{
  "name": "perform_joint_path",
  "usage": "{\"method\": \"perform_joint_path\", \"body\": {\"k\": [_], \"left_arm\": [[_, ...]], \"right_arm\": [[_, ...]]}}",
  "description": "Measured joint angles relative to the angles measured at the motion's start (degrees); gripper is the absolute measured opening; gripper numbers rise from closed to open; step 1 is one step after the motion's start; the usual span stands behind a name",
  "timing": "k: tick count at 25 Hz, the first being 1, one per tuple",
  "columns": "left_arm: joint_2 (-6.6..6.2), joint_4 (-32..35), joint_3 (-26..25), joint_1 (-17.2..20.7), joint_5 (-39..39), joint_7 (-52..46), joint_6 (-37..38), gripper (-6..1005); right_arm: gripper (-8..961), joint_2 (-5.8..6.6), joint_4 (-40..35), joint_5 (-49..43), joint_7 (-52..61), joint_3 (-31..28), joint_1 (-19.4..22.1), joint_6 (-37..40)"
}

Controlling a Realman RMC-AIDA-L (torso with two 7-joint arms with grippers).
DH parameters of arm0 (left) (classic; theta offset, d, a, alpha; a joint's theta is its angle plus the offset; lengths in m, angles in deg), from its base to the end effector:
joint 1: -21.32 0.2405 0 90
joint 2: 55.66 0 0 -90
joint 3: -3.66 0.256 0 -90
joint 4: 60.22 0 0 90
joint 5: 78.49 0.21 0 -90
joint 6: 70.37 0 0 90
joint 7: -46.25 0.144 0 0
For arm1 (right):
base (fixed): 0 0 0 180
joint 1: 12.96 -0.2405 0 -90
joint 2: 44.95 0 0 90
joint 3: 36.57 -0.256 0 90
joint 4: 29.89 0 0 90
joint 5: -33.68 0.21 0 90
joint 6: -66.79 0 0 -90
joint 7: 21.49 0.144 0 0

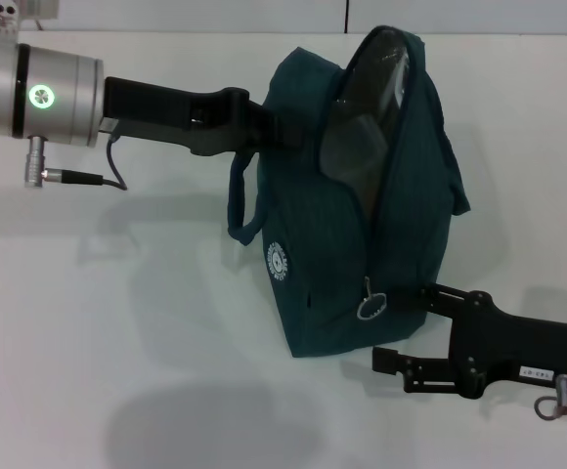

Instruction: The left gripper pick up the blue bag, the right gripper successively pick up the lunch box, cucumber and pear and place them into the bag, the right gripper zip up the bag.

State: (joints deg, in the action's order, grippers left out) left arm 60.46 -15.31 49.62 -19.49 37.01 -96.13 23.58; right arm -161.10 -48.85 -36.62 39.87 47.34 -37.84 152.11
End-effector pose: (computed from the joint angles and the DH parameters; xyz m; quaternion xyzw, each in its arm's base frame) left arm -0.1868 0.3729 0.0233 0.8090 0.5497 0.2056 0.0320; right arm 0.2624 0.2666 -0.0672 -0.9248 0.2004 0.3195 0.0511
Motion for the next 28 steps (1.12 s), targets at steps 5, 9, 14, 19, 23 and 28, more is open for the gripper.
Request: {"method": "perform_joint_path", "body": {"k": [5,9,14,19,23,28], "left_arm": [[0.12,0.00,0.25,0.05,-0.99,0.00,0.22,40],[0.15,0.00,0.29,0.14,-1.08,0.04,0.27,40],[0.16,-0.01,0.32,0.14,-1.09,0.08,0.26,40],[0.04,0.00,0.13,0.21,-1.08,0.09,0.22,40],[-0.06,-0.01,0.09,0.22,-1.05,0.11,0.10,40],[-0.15,0.00,0.08,0.21,-1.05,0.18,0.03,40]], "right_arm": [[869,-0.02,-0.09,1.87,-0.03,2.57,-1.49,-0.71],[869,-0.04,-0.83,4.59,-0.09,7.44,-1.99,-1.51],[870,-0.04,-1.17,5.52,-0.09,8.43,-1.85,-2.24],[870,-0.04,-0.95,7.18,0.06,8.38,-1.01,-2.61],[870,-0.04,-0.96,7.46,0.36,8.23,-0.04,-2.78],[870,-0.04,-1.16,9.26,-0.20,8.14,1.16,-3.23]]}}
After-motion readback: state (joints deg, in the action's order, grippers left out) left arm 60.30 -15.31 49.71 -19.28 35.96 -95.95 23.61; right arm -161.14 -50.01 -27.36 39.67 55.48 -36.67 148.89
